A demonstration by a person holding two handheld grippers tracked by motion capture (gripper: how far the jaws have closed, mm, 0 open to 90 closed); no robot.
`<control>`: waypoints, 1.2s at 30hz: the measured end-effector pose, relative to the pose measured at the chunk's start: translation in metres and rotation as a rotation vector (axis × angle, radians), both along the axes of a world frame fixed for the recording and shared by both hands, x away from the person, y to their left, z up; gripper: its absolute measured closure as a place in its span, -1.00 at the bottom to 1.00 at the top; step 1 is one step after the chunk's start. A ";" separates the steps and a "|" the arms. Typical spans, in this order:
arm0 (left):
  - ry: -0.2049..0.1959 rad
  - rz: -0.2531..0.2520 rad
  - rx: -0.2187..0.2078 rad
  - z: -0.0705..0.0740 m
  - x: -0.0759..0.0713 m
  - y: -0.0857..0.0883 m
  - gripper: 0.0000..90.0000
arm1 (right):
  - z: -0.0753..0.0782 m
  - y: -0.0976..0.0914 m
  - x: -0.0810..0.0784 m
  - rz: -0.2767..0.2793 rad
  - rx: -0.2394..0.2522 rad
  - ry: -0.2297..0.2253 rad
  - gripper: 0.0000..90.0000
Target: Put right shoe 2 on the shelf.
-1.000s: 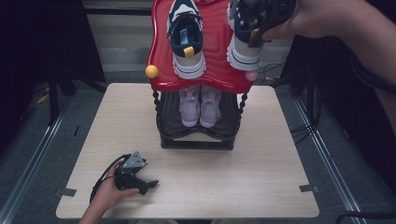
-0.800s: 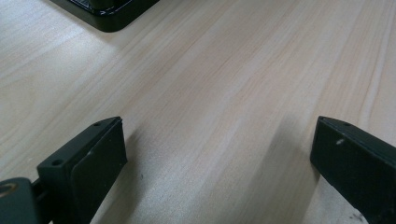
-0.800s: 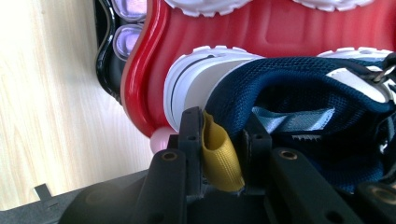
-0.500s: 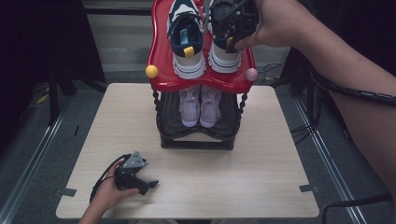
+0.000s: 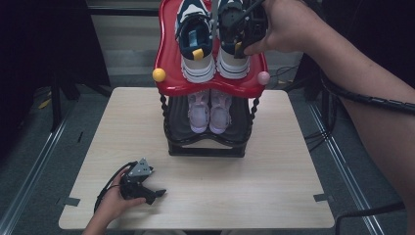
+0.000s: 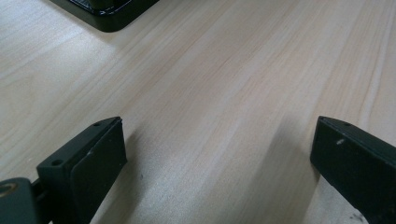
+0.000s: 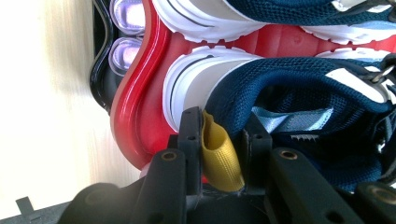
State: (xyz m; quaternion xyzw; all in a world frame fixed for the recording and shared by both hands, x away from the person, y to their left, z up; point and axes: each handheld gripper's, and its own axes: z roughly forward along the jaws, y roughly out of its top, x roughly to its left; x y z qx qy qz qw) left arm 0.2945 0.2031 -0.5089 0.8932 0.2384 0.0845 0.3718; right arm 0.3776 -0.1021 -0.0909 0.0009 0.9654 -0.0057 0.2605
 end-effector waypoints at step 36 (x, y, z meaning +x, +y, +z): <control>0.003 0.000 -0.002 0.000 0.000 0.000 -0.94 | -0.005 -0.010 -0.002 -0.092 0.078 0.034 0.10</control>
